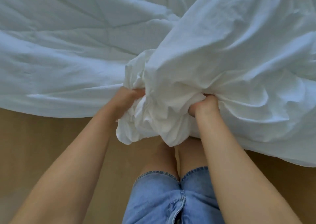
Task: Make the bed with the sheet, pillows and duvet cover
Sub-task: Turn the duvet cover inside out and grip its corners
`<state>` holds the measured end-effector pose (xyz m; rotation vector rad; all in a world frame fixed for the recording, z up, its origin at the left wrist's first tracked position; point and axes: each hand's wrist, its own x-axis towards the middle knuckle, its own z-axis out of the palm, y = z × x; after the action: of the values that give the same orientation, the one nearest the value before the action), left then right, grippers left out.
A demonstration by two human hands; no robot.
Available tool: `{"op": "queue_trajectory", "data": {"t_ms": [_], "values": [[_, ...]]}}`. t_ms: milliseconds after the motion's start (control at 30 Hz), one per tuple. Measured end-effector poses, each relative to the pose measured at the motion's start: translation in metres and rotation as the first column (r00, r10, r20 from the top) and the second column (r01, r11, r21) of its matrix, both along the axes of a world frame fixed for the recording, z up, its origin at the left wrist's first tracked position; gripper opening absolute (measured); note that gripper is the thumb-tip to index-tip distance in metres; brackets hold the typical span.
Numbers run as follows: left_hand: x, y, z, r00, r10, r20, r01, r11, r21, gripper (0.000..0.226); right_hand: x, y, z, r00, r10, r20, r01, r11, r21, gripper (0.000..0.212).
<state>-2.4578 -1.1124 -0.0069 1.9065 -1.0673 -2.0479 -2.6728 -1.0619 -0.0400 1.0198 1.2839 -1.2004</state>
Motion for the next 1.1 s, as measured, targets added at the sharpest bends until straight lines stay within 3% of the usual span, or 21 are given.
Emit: {"op": "queue_trajectory", "data": {"t_ms": [100,167,233,367,467,533,600,667,733,767,800,833,900,967,1100], "values": [[0.021,-0.016,0.013,0.955,0.173,0.239,-0.129,0.973,-0.19,0.043,-0.022,0.0,0.01,0.998,-0.007,0.064,0.013,0.995,-0.099,0.044],[0.062,-0.027,0.02,0.891,0.291,0.349,-0.194,0.938,-0.288,0.025,-0.038,-0.005,0.013,0.997,0.074,0.018,-0.07,0.986,-0.149,0.045],[0.103,-0.043,0.027,0.823,0.291,0.487,-0.132,0.933,-0.334,0.02,-0.048,-0.009,0.02,0.988,0.127,-0.083,-0.136,0.983,-0.122,0.045],[0.15,-0.062,0.017,0.714,0.238,0.658,-0.002,0.941,-0.338,0.043,-0.04,-0.001,0.016,0.964,0.179,-0.198,-0.175,0.984,0.035,0.035],[0.149,-0.072,-0.009,0.78,0.148,0.608,0.025,0.964,-0.266,0.048,-0.013,0.01,0.009,0.926,0.213,-0.313,-0.176,0.974,0.143,0.029],[0.147,-0.078,-0.023,0.885,0.078,0.458,0.027,0.976,-0.218,0.046,0.011,0.02,0.004,0.859,0.243,-0.45,-0.099,0.943,0.319,0.028],[0.156,-0.078,-0.028,0.957,-0.003,0.29,0.073,0.971,-0.23,0.041,0.049,0.031,0.002,0.828,0.276,-0.489,-0.051,0.904,0.424,0.031],[0.179,-0.07,-0.027,0.974,-0.019,0.225,0.073,0.97,-0.231,0.045,0.095,0.039,0.001,0.816,0.351,-0.458,-0.115,0.877,0.466,0.03],[0.206,-0.056,-0.025,0.962,-0.063,0.267,0.105,0.984,-0.146,0.05,0.145,0.042,0.002,0.758,0.53,-0.379,-0.327,0.813,0.482,0.022],[0.219,-0.049,-0.022,0.952,-0.122,0.279,0.153,0.984,-0.093,0.051,0.17,0.043,0.003,0.666,0.67,-0.329,-0.497,0.727,0.474,0.02],[0.233,-0.042,-0.021,0.941,-0.194,0.276,0.214,0.976,-0.045,0.052,0.195,0.043,0.004,0.509,0.809,-0.293,-0.679,0.587,0.441,0.018],[0.246,-0.034,-0.019,0.925,-0.265,0.272,0.276,0.961,-0.004,0.05,0.219,0.042,0.007,0.304,0.909,-0.286,-0.831,0.4,0.387,0.018],[0.27,-0.02,-0.015,0.869,-0.389,0.307,0.395,0.918,0.046,0.04,0.261,0.039,0.016,-0.133,0.917,-0.376,-0.953,-0.014,0.303,0.017],[0.294,-0.001,-0.01,0.823,-0.422,0.379,0.437,0.898,0.052,0.034,0.292,0.036,0.026,-0.449,0.759,-0.471,-0.89,-0.336,0.307,0.017],[0.346,0.061,0.006,0.859,-0.222,0.461,0.235,0.971,0.028,0.04,0.326,0.033,0.042,-0.765,0.474,-0.437,-0.634,-0.676,0.376,0.02]]}}
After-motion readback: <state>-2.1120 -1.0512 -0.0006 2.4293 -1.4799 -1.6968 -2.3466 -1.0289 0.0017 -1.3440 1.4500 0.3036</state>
